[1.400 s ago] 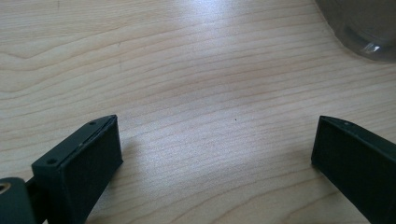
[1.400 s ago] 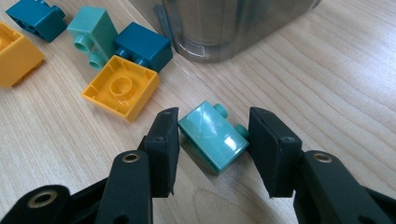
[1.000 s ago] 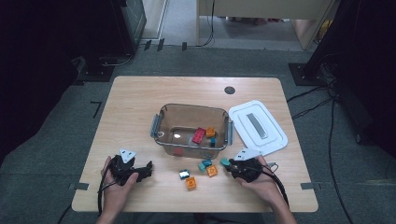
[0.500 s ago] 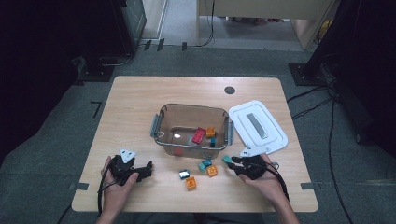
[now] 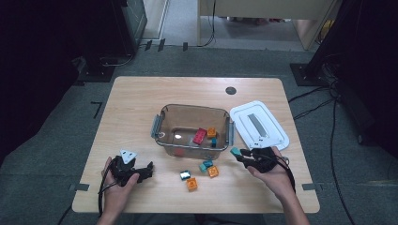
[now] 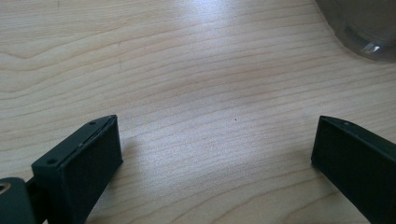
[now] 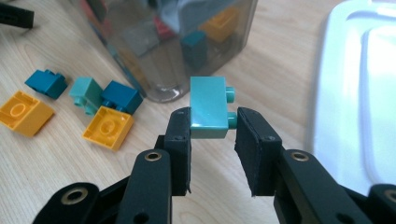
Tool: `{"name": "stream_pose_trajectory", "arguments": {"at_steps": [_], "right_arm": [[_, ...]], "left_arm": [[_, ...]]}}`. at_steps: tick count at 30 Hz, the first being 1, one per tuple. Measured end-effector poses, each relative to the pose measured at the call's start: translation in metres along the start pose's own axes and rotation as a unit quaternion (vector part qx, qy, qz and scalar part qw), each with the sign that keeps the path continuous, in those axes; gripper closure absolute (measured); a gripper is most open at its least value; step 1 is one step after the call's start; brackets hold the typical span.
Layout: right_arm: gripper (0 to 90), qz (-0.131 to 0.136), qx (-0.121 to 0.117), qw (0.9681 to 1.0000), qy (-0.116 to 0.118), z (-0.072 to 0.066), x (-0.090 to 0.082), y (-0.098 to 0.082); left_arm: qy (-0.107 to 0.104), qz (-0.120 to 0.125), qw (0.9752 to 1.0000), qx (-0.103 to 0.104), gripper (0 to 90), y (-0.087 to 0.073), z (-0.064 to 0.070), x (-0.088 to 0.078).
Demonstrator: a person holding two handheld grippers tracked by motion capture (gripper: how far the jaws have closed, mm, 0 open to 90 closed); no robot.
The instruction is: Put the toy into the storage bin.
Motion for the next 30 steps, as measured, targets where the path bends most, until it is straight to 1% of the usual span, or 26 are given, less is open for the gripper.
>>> {"name": "stream_pose_trajectory", "arguments": {"at_steps": [4, 9, 15, 18, 23, 25, 28, 30], "right_arm": [[67.4, 0.003, -0.006, 1.0, -0.008, 0.004, -0.008, 0.012], [67.4, 0.005, -0.007, 0.9998, -0.019, 0.01, -0.018, 0.025], [67.4, 0.003, -0.011, 0.9992, -0.037, 0.019, -0.031, 0.04], [67.5, 0.01, -0.017, 0.999, -0.041, 0.02, -0.036, 0.051], [67.4, 0.021, -0.033, 0.9986, -0.036, 0.014, -0.041, 0.072], [67.5, 0.025, -0.038, 0.9985, -0.03, 0.01, -0.041, 0.08], [67.5, 0.029, -0.043, 0.9984, -0.023, 0.003, -0.039, 0.091], [67.5, 0.031, -0.051, 0.9981, -0.019, -0.003, -0.035, 0.099]], "left_arm": [[0.0, 0.0, 1.0, 0.0, 1.3, 0.0, 0.0, 0.0], [0.0, 0.0, 1.0, 0.0, 1.3, 0.0, 0.0, 0.0], [0.0, 0.0, 1.0, 0.0, 1.3, 0.0, 0.0, 0.0], [0.0, 0.001, 1.0, -0.001, 1.3, 0.0, 0.0, 0.0], [0.0, 0.001, 1.0, -0.001, 1.3, 0.0, 0.0, 0.0], [0.001, 0.001, 1.0, 0.0, 1.3, 0.0, 0.0, 0.0], [0.0, 0.001, 1.0, 0.0, 1.3, 0.0, 0.0, 0.0], [0.0, 0.0, 1.0, 0.0, 1.3, 0.0, 0.0, 0.0]]}}
Point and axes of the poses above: each handheld gripper's, and its own axes: x roughly forward along the jaws, y roughly out of its top, z roughly to its right, the point moved 7 cm from there along x, roughly forward along the jaws, and after that the axes turned 5 degrees about z, right-handed, at the moved point
